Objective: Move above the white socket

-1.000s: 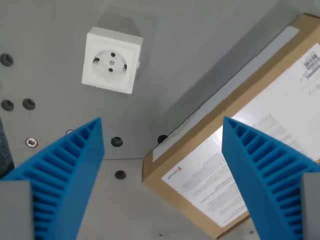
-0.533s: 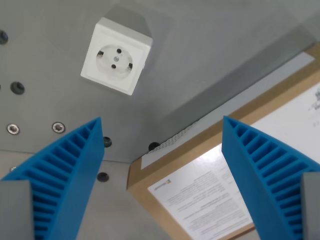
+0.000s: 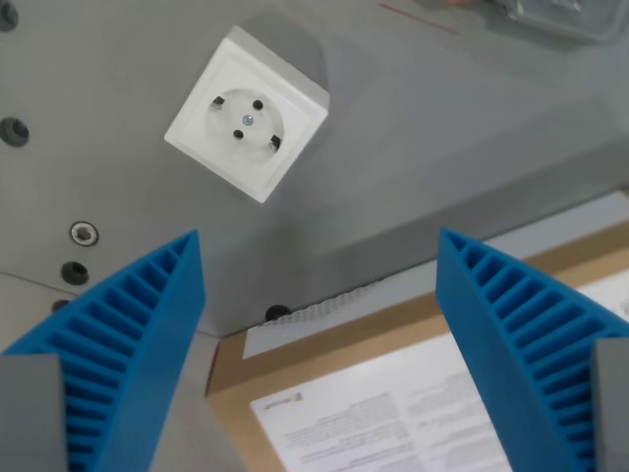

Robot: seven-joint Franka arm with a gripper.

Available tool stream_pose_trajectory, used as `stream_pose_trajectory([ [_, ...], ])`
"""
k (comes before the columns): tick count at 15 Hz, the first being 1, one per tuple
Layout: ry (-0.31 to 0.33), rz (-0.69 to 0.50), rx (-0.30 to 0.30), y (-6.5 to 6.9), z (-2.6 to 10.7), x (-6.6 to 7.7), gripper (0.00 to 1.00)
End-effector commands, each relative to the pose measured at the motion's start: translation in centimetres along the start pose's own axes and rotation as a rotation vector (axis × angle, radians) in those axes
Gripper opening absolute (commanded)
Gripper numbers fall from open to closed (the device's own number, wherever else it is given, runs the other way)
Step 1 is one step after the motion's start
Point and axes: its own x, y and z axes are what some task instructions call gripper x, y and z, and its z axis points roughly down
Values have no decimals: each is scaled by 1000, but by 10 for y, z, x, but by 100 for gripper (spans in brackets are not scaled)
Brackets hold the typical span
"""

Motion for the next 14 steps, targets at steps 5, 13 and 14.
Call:
stream_pose_trajectory([
  [5, 112, -513, -29, -8, 27, -1, 100],
  [13, 120, -747, -37, -18, 60, 5, 100],
  [14, 121, -760, -39, -19, 64, 6, 100],
])
